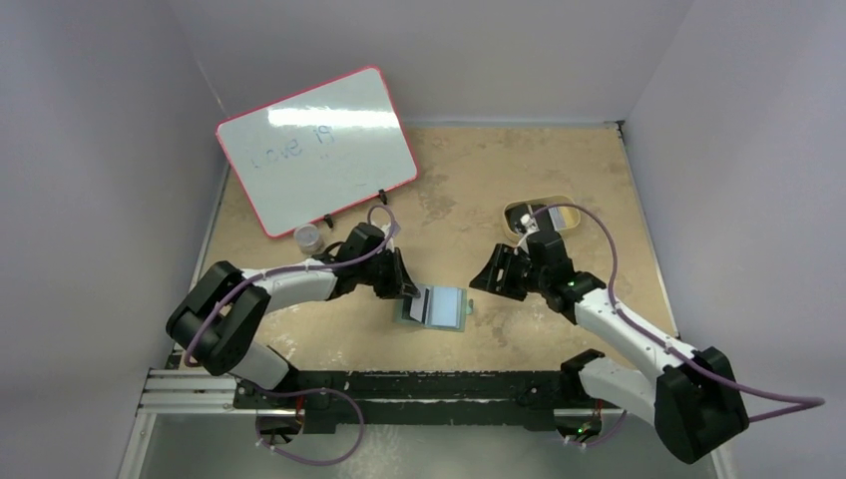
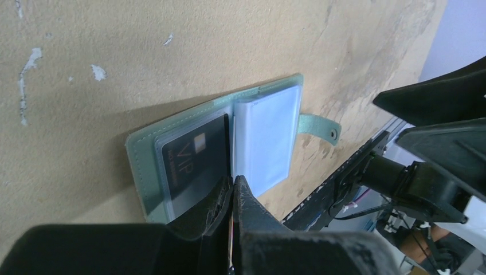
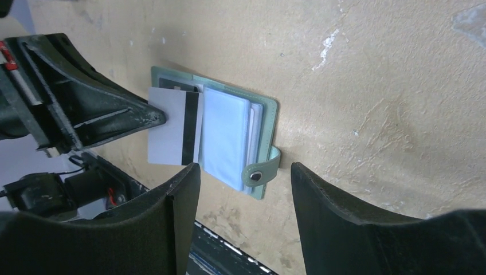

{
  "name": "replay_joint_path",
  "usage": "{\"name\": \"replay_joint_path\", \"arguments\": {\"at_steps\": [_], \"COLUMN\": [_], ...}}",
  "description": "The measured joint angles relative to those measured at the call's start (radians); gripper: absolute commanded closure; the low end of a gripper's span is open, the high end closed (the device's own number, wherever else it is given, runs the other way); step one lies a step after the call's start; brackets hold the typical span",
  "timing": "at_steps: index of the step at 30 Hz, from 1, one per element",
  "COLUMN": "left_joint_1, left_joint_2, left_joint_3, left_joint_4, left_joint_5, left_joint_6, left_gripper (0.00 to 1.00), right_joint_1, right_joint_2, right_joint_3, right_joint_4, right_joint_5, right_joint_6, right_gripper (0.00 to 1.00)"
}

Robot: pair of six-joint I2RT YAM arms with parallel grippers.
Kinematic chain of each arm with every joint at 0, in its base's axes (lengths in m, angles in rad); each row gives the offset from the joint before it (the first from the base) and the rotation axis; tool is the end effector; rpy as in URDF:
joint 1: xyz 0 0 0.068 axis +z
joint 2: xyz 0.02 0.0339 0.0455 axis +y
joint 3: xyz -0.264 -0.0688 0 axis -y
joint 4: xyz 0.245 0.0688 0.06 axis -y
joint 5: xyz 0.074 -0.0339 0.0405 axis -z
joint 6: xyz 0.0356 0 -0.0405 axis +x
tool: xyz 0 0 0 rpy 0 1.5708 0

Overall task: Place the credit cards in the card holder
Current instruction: Insert the credit card into the card holder.

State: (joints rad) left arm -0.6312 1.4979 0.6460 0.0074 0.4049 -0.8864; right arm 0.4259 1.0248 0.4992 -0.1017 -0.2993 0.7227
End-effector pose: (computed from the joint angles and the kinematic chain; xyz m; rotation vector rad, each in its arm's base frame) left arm 0.2163 -0.1755 0.1522 -0.1332 2.6757 -1.0962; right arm 0.1891 0.0973 0.2047 0.1674 2.3331 0.9416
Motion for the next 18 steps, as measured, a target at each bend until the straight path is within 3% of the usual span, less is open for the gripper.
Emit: {"name": "replay_joint_path", "arguments": {"at_steps": [6,18], "left_joint_1": [0.001,0.002], "left_joint_2": [0.007,-0.04], "left_joint_3": [-0.033,-0.048], "left_joint_4": [0.086,0.116], "left_joint_5": [0.018,0.02], "left_joint_6": [-0.033,-0.056], "left_gripper": [1.0,1.0], "right_joint_1": [0.08,0.178], "right_joint_2": [0.049,0.164], "right_joint_3": [0.0,0.0], "right_joint_4": [0.008,0.049], "right_joint_5": [0.052,0.126], "right_joint_6": [0.027,0.051], "right_gripper": [0.41,0.55]}}
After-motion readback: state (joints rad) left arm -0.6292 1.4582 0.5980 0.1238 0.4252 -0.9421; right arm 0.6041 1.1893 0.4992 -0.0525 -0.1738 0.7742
